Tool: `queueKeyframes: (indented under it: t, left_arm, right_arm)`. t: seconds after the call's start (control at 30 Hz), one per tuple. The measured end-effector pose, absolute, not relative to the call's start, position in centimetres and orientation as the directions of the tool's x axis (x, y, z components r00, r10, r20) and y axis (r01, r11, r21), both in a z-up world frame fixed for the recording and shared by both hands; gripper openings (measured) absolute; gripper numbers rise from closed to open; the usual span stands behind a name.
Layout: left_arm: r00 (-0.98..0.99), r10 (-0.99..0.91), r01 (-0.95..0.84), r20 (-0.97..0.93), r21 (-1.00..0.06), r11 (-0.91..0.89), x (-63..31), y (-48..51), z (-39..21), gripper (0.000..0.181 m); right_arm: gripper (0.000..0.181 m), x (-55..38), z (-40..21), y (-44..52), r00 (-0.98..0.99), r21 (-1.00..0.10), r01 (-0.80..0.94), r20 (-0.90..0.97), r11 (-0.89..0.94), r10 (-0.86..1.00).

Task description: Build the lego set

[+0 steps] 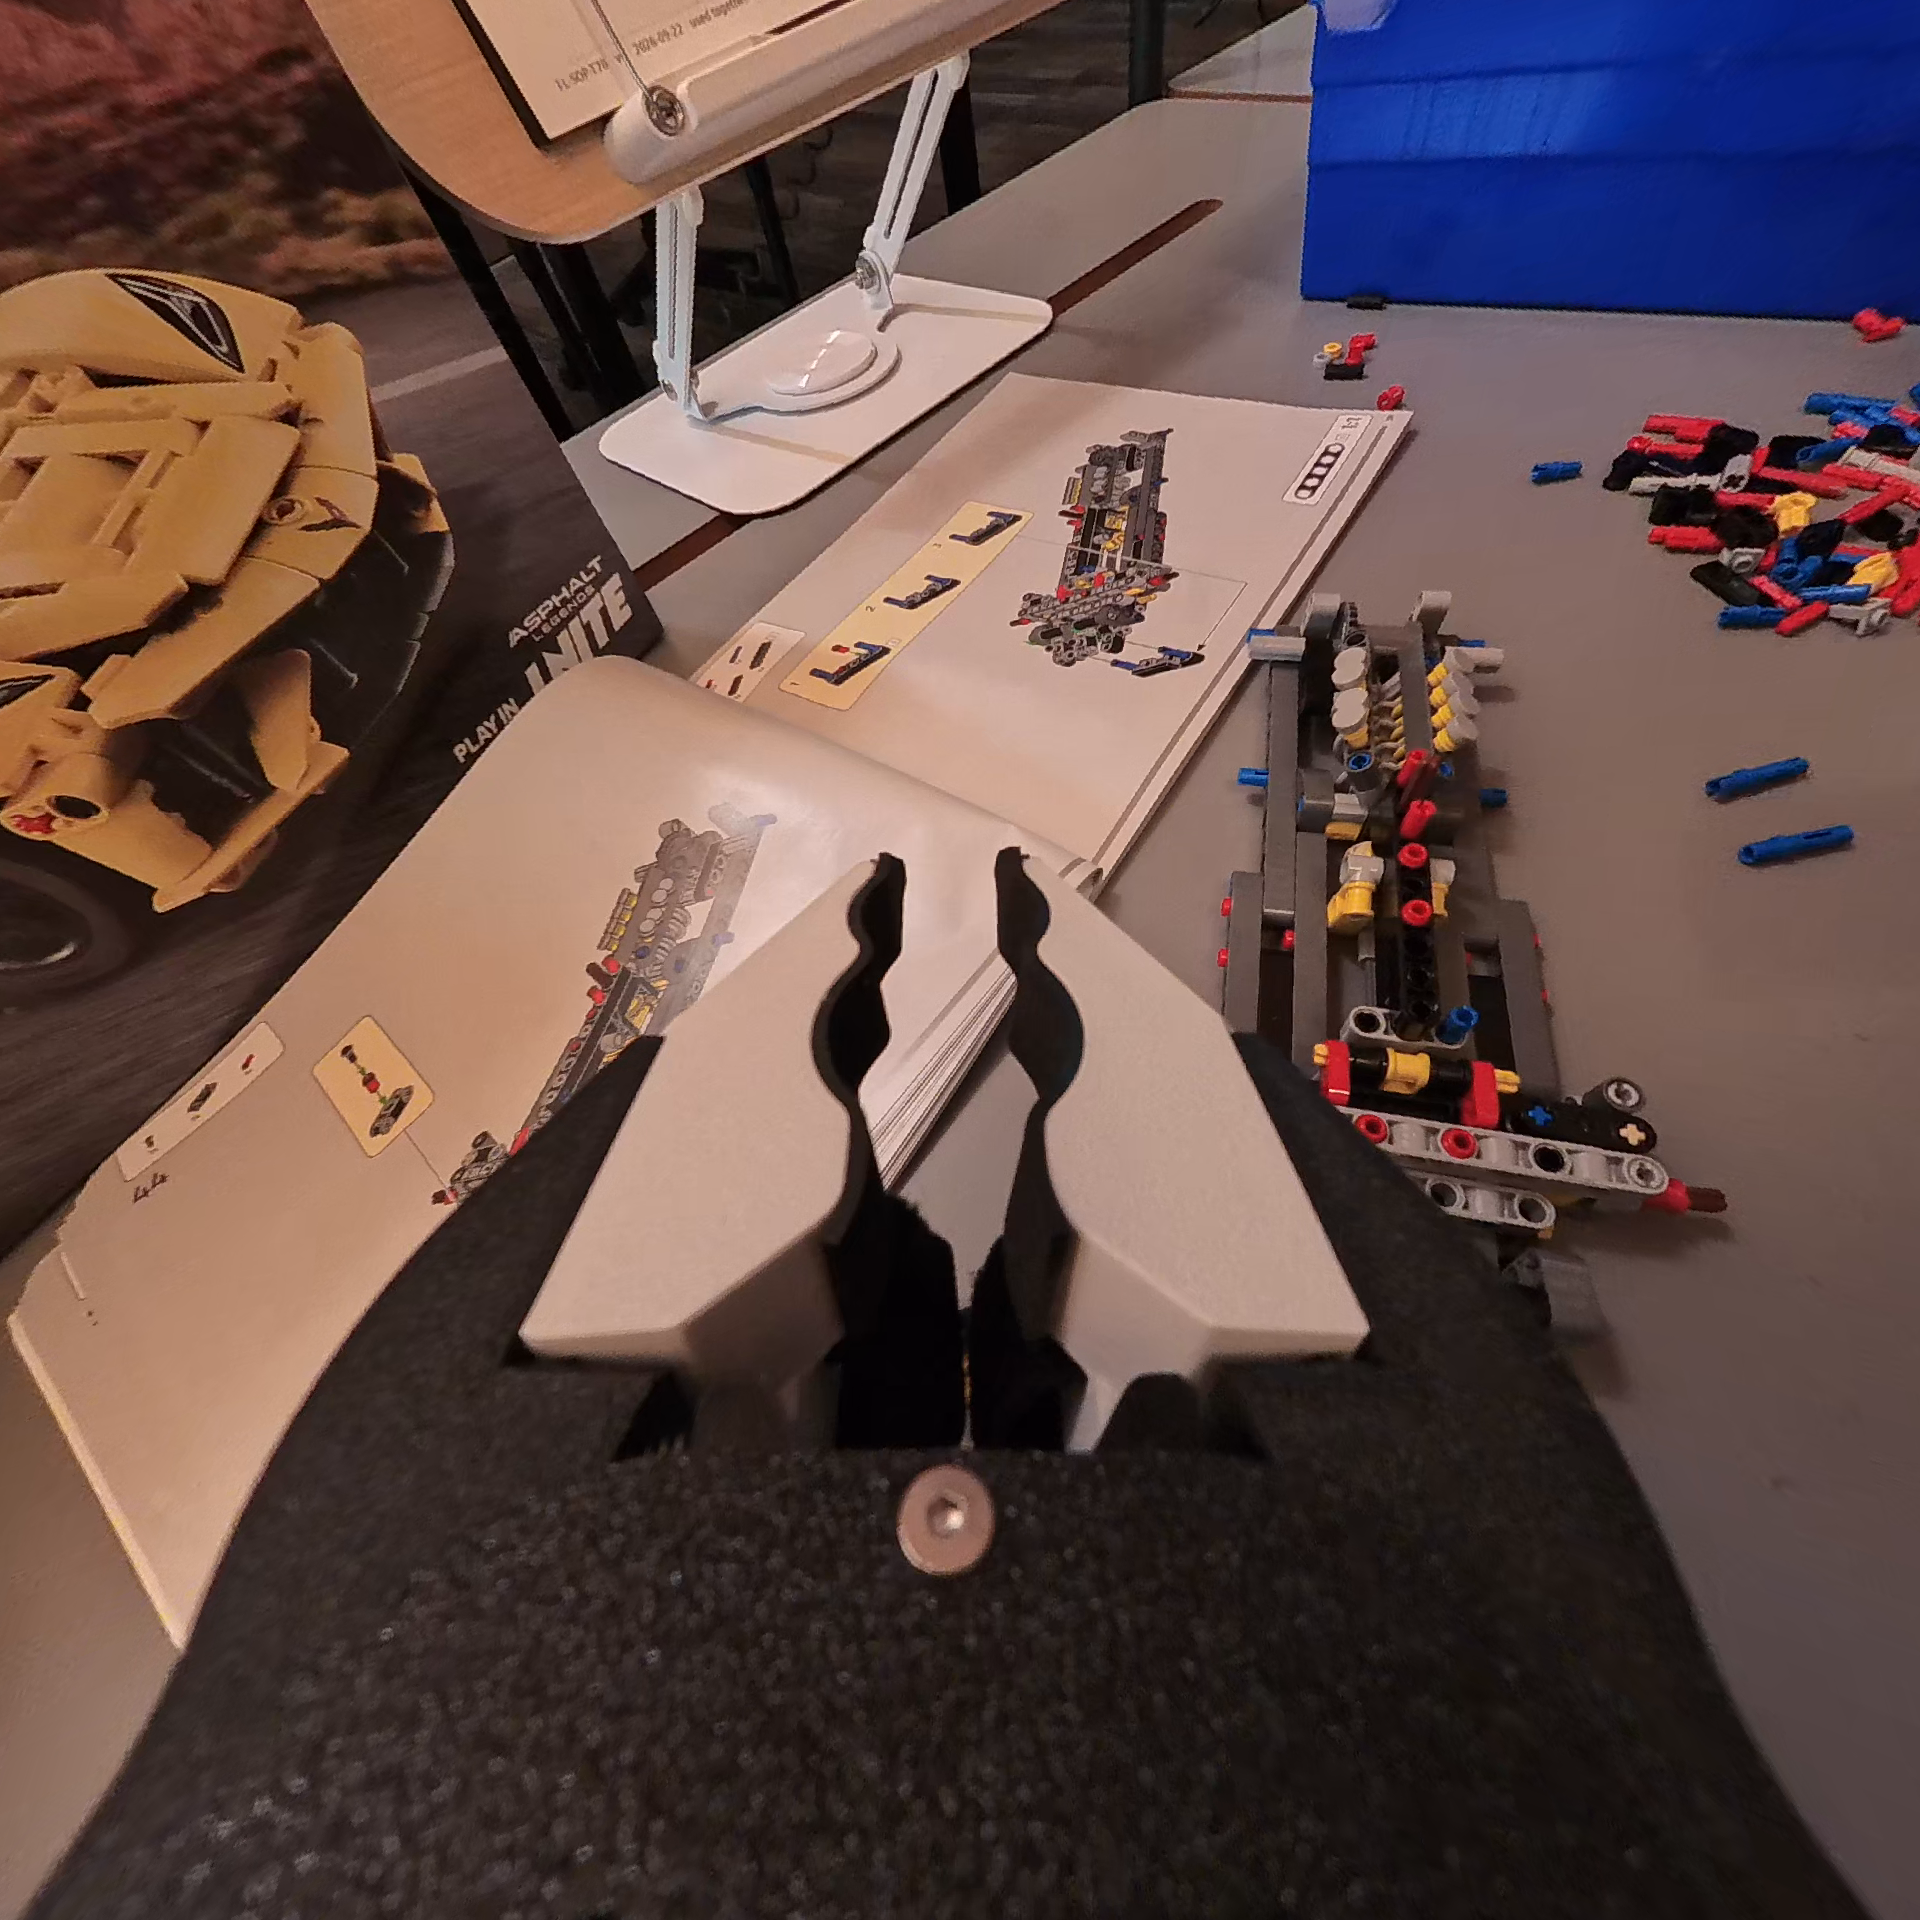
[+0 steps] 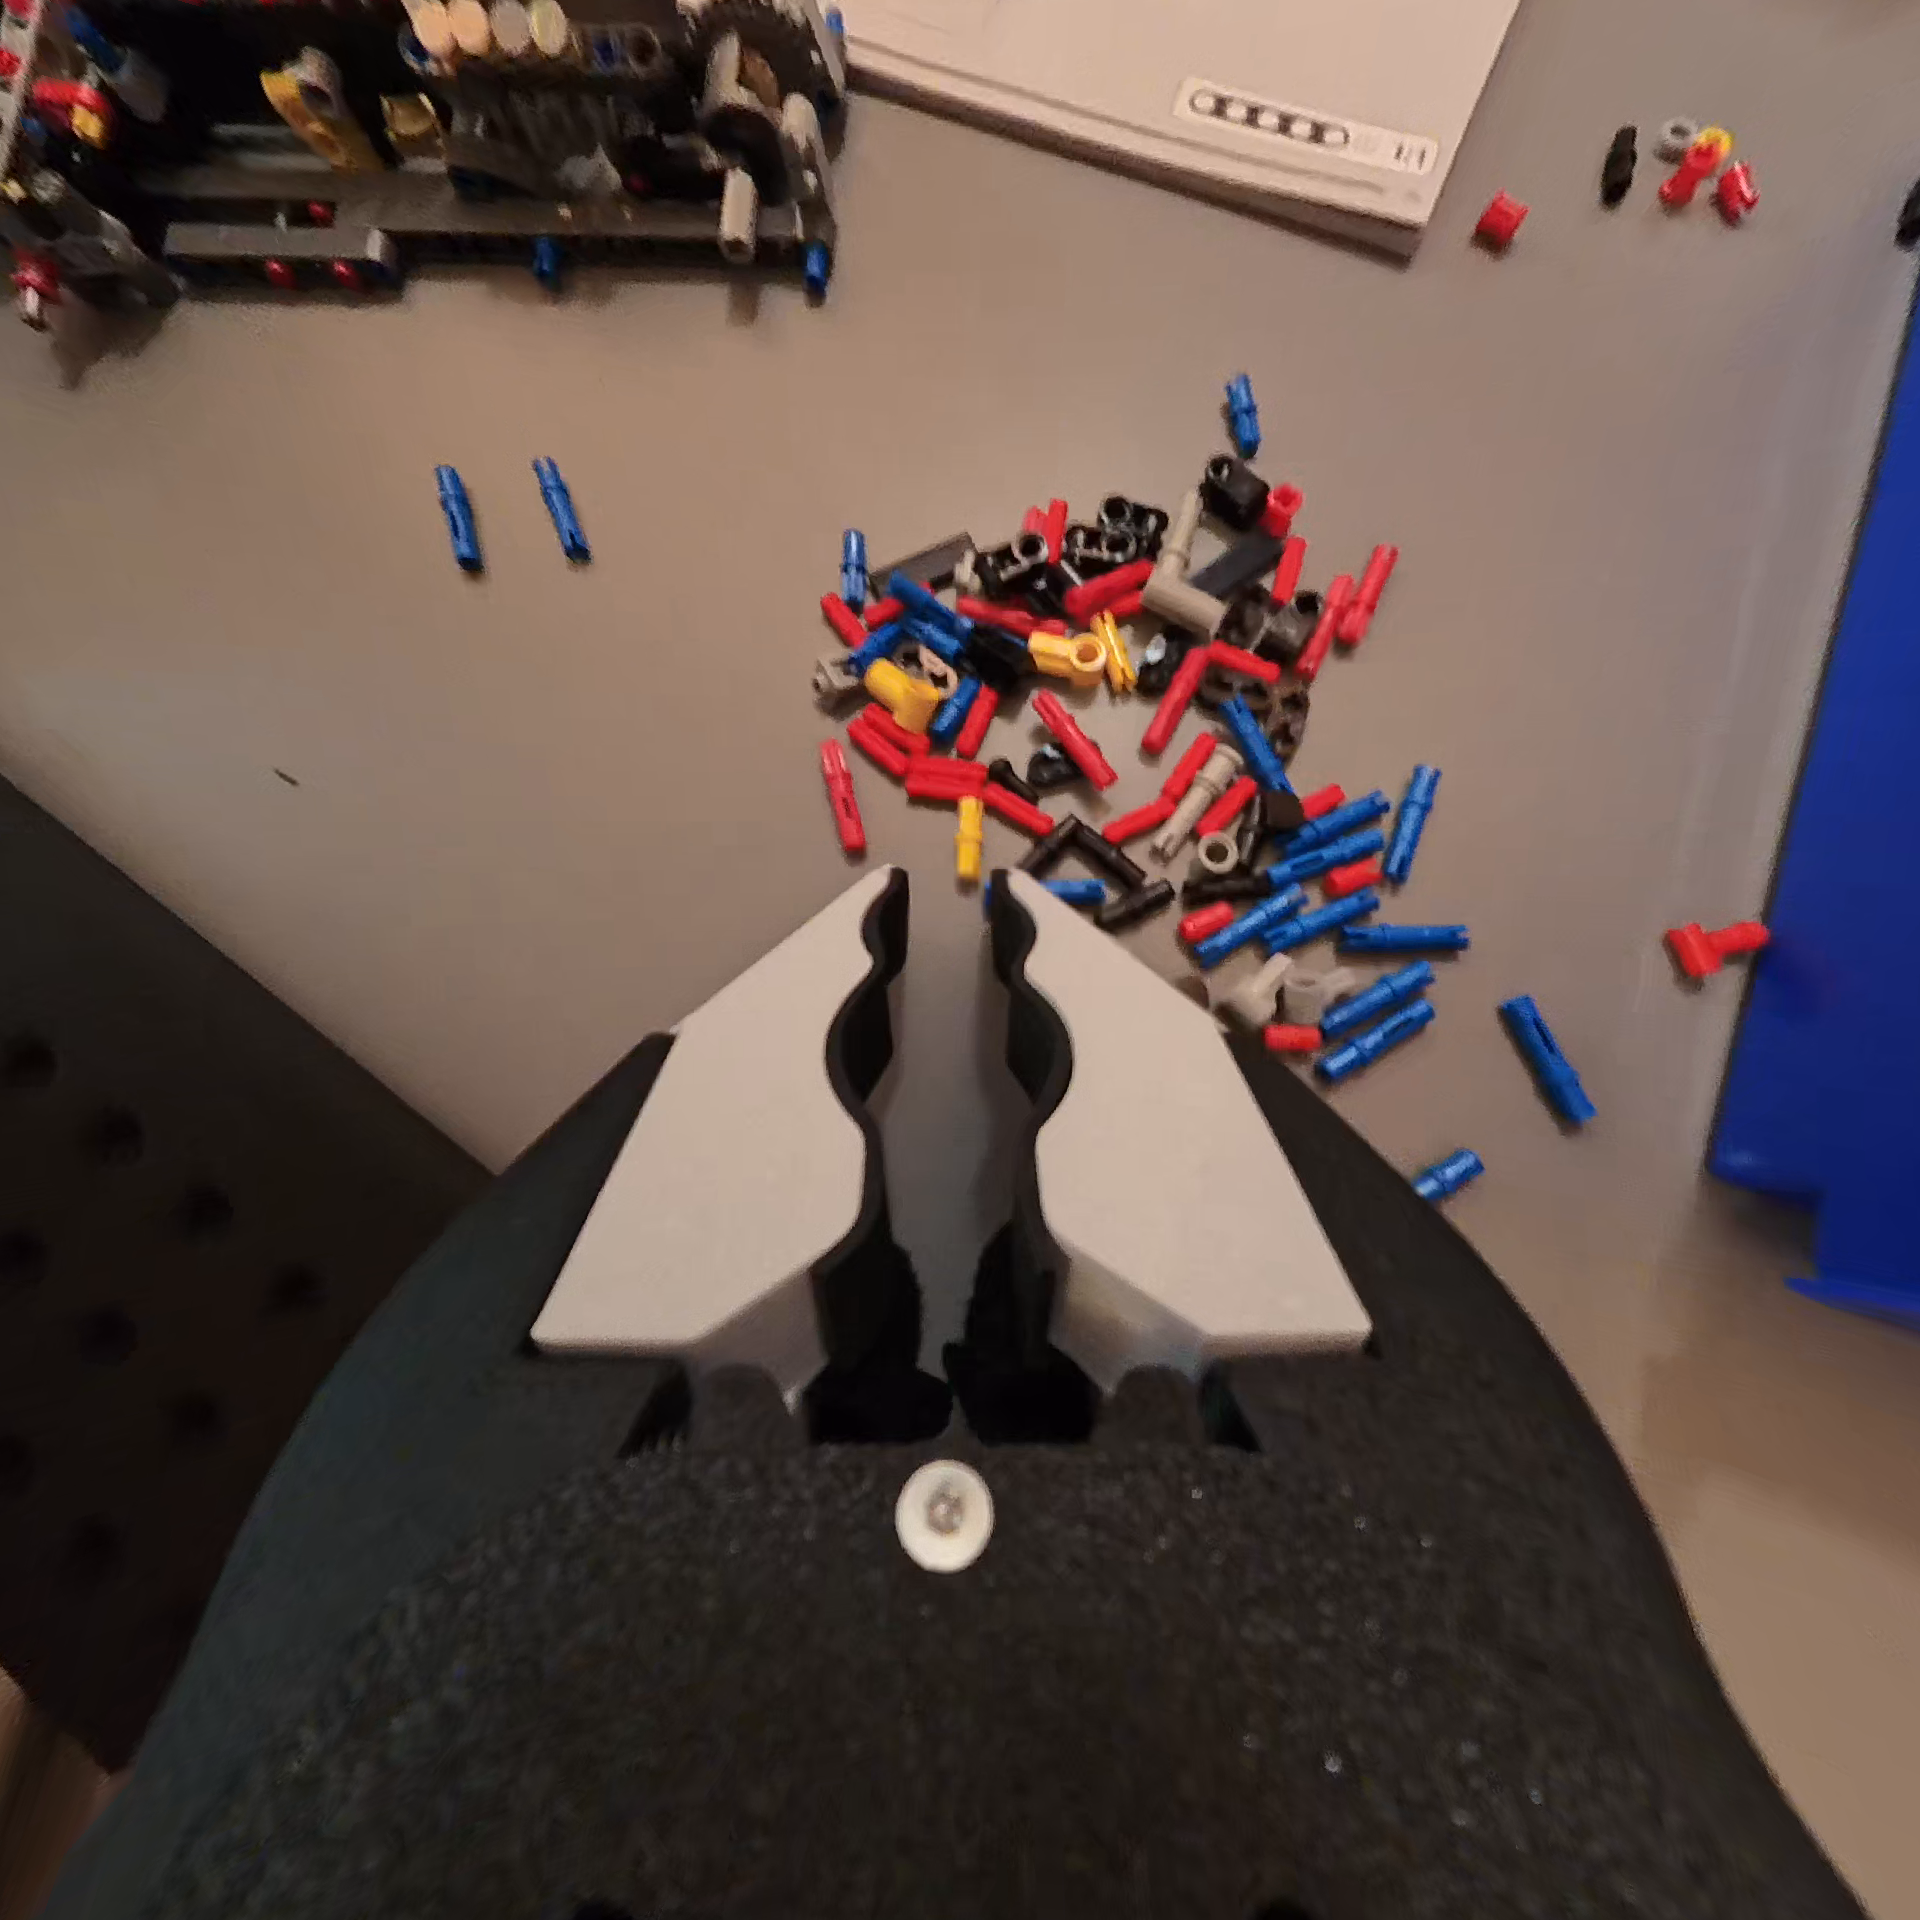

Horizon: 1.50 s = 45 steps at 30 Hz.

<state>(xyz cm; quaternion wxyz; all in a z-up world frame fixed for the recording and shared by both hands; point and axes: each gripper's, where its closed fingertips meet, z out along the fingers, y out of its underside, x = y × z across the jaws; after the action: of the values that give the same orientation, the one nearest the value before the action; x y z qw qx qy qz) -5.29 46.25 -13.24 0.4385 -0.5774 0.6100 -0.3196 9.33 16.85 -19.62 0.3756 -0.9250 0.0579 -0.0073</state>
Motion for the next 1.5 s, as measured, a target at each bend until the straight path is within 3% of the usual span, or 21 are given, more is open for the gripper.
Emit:
queueKeyframes:
  t: [0.27,0.8,1.0,1.2,1.5]
  left_arm:
    - [0.05,-0.983,-0.431,-0.175,-0.892,0.137,-5.3,46.3,-13.4,0.017]
    - [0.042,-0.983,-0.439,-0.179,-0.887,0.143,-5.3,46.2,-13.6,0.017]
    - [0.039,-0.982,-0.441,-0.184,-0.885,0.148,-5.3,46.1,-13.7,0.016]
    - [0.037,-0.982,-0.441,-0.187,-0.885,0.151,-5.3,46.0,-13.6,0.016]
    - [0.034,-0.981,-0.447,-0.189,-0.881,0.154,-5.3,46.0,-13.8,0.016]
  right_arm:
    - [0.011,8.9,-19.1,19.6,0.997,-0.73,-0.058,-0.006,-0.682,-0.078]
    - [0.011,14.9,-19.2,13.7,0.953,-0.672,-0.126,0.123,-0.73,-0.277]
    - [0.011,14.1,-19.2,14.8,0.97,-0.668,-0.05,0.145,-0.743,-0.196]
    - [0.011,14.1,-19.3,15.2,0.979,-0.573,0.108,0.204,-0.812,-0.014]
    - [0.011,14.1,-20.1,15.5,0.976,-0.51,0.185,0.198,-0.84,0.095]
